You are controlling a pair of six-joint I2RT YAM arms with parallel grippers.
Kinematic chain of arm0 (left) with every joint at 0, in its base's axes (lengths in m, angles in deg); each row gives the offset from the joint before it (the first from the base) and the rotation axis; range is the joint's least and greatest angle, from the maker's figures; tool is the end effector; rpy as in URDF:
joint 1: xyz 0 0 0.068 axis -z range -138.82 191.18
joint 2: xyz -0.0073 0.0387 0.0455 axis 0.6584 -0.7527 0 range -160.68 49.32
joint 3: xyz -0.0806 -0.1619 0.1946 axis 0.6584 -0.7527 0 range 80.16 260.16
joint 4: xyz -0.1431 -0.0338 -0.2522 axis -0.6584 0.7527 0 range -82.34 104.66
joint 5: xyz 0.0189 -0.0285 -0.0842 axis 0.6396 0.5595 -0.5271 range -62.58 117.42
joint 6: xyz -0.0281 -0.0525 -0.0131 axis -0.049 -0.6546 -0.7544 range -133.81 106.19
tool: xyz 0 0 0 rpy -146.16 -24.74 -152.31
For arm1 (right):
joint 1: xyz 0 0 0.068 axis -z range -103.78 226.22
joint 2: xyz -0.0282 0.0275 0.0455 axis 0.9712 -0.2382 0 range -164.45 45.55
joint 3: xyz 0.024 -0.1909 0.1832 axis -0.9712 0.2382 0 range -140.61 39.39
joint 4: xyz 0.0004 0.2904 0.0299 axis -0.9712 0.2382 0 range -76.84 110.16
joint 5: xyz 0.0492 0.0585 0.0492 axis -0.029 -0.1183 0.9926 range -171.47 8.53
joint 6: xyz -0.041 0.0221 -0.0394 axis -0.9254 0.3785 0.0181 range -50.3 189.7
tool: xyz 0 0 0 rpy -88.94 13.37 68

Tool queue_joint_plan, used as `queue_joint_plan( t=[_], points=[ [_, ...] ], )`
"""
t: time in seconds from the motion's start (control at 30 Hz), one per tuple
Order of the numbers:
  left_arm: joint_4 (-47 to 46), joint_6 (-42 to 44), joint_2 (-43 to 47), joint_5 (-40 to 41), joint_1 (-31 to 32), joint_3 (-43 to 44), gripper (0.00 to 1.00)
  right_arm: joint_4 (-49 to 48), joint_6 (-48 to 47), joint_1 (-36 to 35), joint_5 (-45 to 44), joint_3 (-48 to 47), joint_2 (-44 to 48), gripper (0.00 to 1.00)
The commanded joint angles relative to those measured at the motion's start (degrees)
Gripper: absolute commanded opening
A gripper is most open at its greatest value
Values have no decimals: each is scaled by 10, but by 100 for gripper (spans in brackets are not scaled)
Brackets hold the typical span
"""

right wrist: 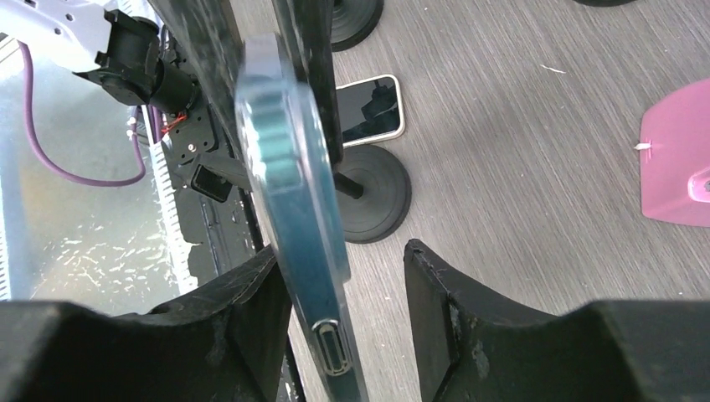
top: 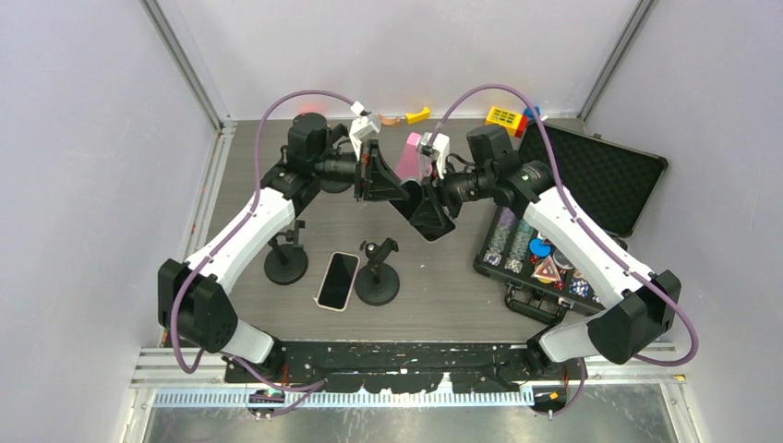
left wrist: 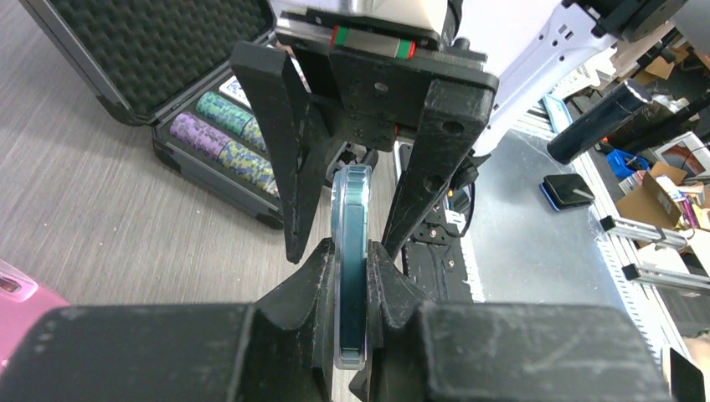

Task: Place the phone on the phone stand
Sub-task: Pick up the phone at the center of the board.

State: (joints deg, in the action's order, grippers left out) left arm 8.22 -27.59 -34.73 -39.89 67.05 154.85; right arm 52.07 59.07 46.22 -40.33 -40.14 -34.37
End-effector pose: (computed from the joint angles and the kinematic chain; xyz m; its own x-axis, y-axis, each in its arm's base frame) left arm 0.3118 -0.1980 0.3672 -0.3853 0.0847 -0.9189 0.9208 -0.0302 -0.3889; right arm 0.2765 0.1943 0.3556 -0.3882 -0.3847 -0.8374 -0.9047 0.3323 0.2668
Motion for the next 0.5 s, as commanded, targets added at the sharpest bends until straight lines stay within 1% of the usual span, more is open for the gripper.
queue_joint_plan(
  t=[0.0,0.13,0.23,0.3,0.47],
  points=[
    [63,78,23,-20,11,28,0,0,1,3,25,-41,0,54],
    [108,120,21,-13,18,42,0,14,-7,5,25,-55,-3,52],
    [133,135,17,-8,22,50,0,19,-9,5,26,-58,-4,50],
    [138,149,17,-5,23,50,0,22,-11,5,26,-58,-5,49],
    [136,151,23,9,23,48,0,37,-24,5,22,-51,-6,49]
  ],
)
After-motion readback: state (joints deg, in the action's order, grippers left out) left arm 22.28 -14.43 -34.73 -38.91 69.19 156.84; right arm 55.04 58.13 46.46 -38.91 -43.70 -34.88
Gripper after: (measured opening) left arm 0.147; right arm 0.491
